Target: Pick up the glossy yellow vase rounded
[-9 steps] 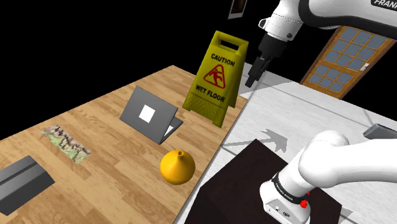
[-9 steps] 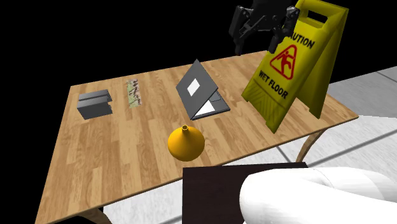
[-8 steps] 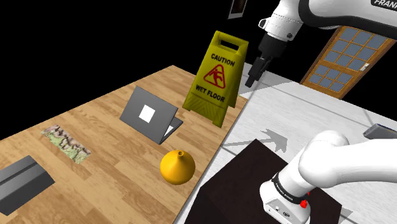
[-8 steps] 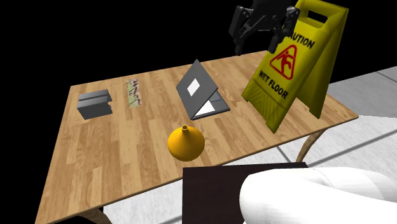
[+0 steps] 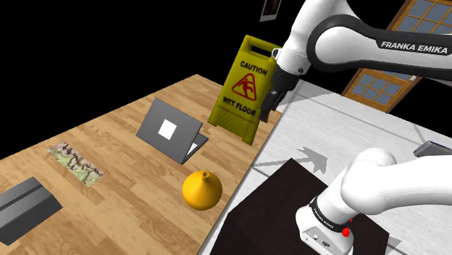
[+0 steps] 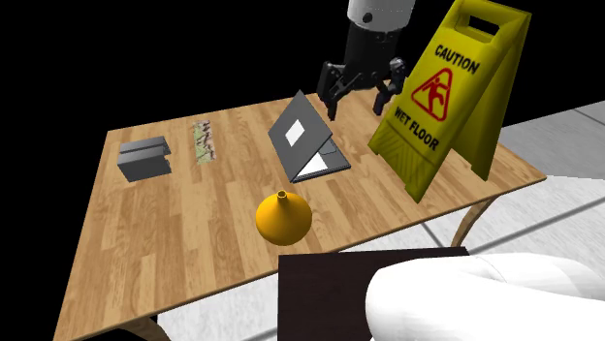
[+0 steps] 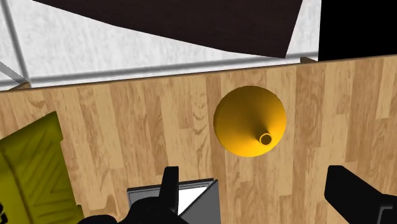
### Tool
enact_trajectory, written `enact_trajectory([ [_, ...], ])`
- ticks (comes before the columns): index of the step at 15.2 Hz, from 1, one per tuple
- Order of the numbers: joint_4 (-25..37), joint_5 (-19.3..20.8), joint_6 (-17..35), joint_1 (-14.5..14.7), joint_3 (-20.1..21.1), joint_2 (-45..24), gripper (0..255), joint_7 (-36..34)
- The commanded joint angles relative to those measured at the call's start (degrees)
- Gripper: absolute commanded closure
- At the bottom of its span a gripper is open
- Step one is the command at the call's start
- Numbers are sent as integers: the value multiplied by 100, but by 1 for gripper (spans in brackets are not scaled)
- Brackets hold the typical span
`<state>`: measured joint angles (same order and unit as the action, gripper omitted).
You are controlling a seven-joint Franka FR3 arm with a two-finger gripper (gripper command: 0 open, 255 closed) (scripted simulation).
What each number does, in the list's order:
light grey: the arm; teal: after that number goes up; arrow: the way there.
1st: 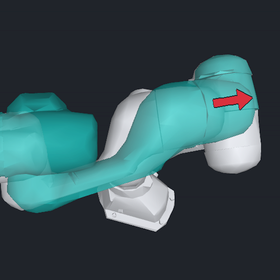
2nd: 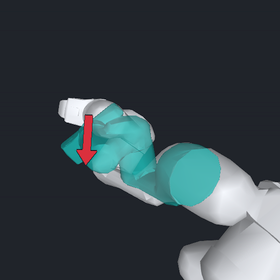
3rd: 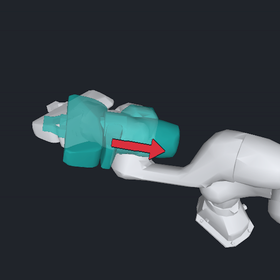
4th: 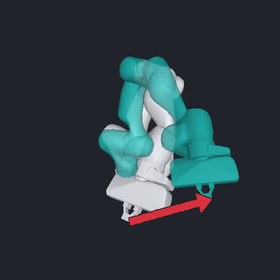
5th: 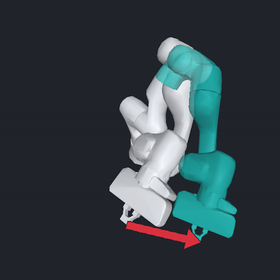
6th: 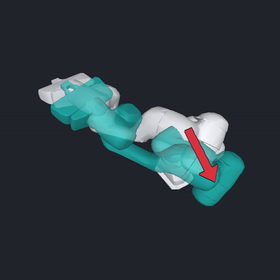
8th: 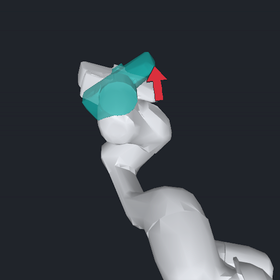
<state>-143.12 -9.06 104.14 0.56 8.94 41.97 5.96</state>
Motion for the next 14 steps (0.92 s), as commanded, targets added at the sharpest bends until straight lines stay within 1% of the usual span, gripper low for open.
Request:
enact_trajectory([
  [1, -224, -87, 445, 56, 185, -190, 0, -122],
  [5, -565, -225, 1269, 153, 541, -634, 0, -352],
  [9, -773, -304, 2129, 213, 915, -1253, 0, -611],
  [14, -836, -200, 3225, 191, 1405, -2256, 0, -1044],
])
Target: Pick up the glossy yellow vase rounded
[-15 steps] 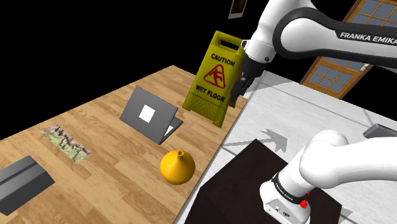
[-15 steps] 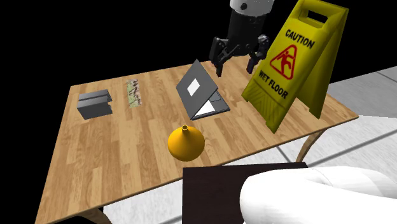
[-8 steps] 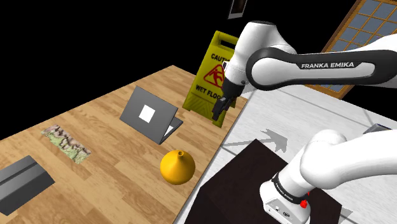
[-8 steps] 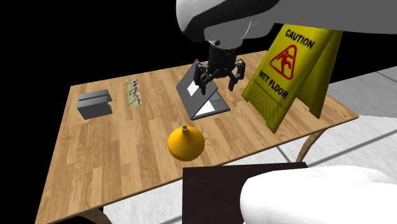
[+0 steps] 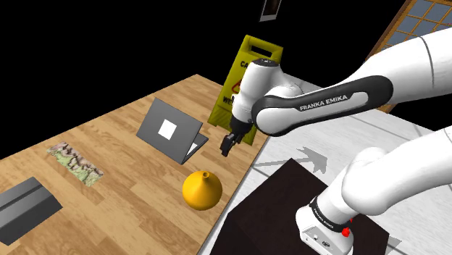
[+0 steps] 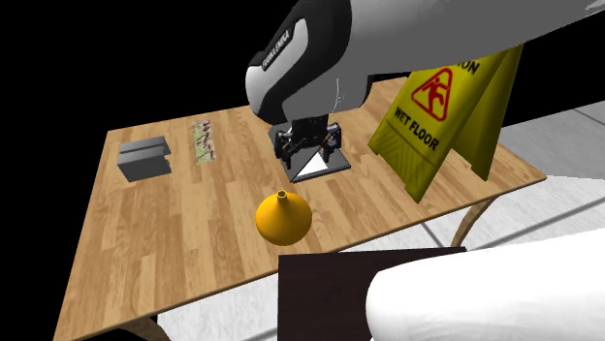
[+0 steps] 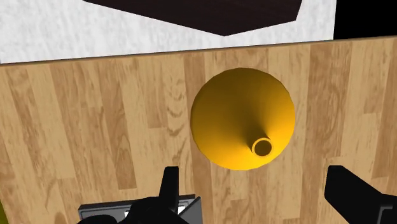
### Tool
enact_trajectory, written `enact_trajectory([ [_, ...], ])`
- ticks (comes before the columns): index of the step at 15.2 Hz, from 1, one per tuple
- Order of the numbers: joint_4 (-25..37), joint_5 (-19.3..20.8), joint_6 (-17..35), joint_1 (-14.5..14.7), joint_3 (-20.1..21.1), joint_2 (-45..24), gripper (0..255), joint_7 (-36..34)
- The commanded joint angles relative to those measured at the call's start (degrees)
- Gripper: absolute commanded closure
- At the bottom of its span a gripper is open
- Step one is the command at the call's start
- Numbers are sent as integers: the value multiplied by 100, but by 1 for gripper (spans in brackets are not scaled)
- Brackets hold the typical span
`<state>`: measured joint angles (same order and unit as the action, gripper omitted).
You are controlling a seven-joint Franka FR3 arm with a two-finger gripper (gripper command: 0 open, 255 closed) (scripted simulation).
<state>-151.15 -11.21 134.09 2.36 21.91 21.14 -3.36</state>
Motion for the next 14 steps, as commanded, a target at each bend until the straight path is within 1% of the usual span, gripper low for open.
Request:
enact_trajectory([
  [1, -20, 83, 445, -12, 208, -401, 0, -226],
  [3, 34, 291, 867, -81, 409, -882, 0, -498],
  [5, 123, 629, 1267, -168, 593, -1397, 0, -855],
  [6, 181, 861, 1454, -209, 668, -1666, 0, -1074],
  [8, 330, 1457, 1789, -260, 751, -2225, 0, -1605],
  [10, 528, 2177, 2056, -184, 676, -2794, 0, -2220],
  [14, 587, 2655, 2307, -30, 458, -3164, 0, -2588],
])
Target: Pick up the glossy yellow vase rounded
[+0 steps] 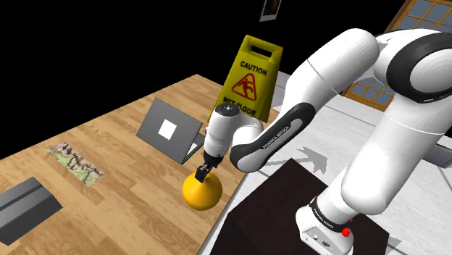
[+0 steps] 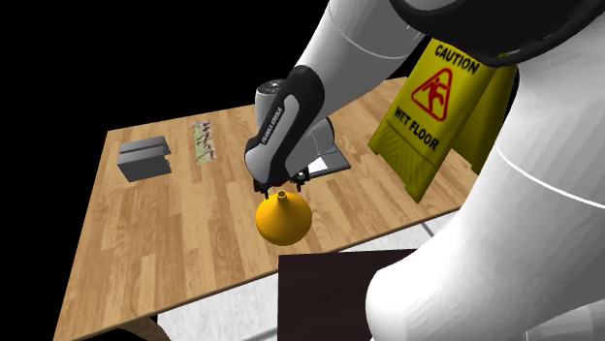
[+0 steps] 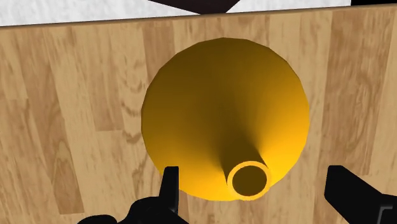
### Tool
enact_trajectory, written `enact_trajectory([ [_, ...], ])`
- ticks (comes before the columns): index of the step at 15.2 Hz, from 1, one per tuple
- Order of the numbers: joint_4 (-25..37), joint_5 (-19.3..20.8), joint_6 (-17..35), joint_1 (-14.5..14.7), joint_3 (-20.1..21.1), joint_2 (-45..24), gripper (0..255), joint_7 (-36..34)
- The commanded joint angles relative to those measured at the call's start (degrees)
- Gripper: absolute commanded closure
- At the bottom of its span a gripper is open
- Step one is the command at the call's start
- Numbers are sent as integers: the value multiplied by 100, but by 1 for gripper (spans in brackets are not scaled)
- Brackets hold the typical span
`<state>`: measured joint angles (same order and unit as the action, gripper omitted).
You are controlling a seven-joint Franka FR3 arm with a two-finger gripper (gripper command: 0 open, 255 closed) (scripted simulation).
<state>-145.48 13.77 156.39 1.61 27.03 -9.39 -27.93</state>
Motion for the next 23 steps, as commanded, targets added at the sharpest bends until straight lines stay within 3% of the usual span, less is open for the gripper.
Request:
enact_trajectory([
  [1, 31, 277, 145, 86, -116, -203, 0, -220],
  [4, 85, 704, 380, 254, -365, -529, 0, -540],
  [6, 84, 698, 381, 263, -374, -528, 0, -536],
  [7, 86, 703, 384, 262, -378, -533, 255, -535],
  [16, 84, 698, 381, 262, -373, -528, 255, -535],
  [23, 3, -130, -92, -50, 93, 108, 255, 81],
])
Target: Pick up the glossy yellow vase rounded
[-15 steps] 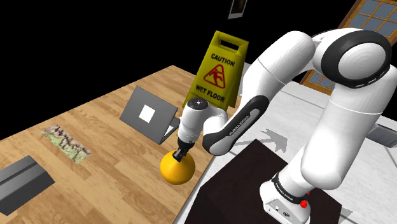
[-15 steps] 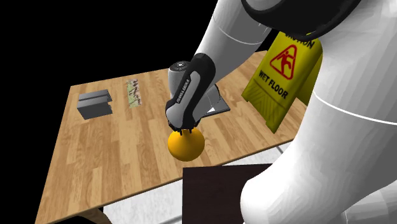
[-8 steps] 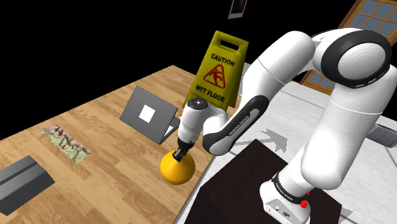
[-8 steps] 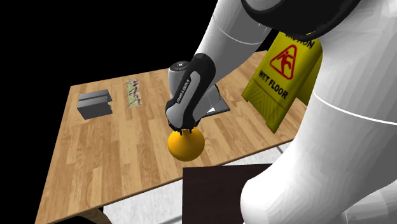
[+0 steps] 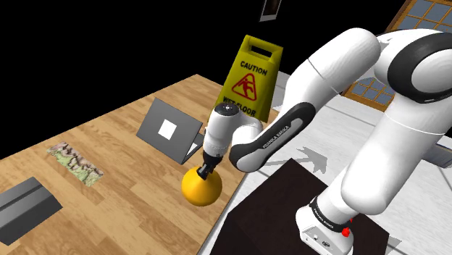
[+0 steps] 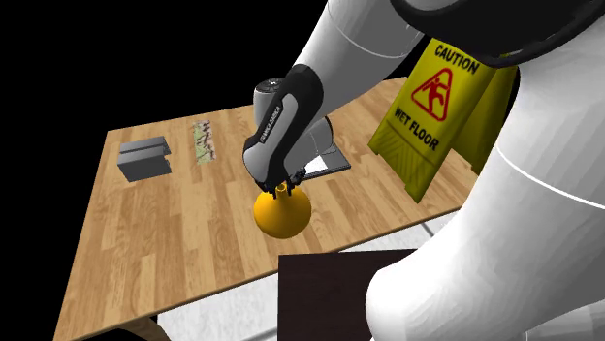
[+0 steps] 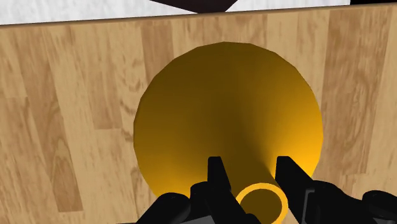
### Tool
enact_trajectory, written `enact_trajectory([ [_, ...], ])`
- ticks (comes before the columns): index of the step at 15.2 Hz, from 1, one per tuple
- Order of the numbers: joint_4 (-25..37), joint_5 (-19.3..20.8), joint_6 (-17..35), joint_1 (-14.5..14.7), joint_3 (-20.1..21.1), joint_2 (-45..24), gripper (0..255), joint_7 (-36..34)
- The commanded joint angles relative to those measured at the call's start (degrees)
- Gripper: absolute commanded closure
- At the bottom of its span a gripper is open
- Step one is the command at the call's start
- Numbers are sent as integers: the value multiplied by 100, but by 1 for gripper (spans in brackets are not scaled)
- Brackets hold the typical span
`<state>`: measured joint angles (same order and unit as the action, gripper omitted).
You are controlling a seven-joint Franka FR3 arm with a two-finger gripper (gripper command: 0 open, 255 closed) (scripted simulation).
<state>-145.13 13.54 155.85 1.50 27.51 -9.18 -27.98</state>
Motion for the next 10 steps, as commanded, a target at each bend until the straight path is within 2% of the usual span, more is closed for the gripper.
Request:
enact_trajectory([
  [1, -37, -226, -111, -66, 92, 179, 255, 174],
  [8, -13, -973, -652, -144, 283, 802, 255, 721],
  [10, -11, -987, -664, -138, 279, 815, 255, 731],
])
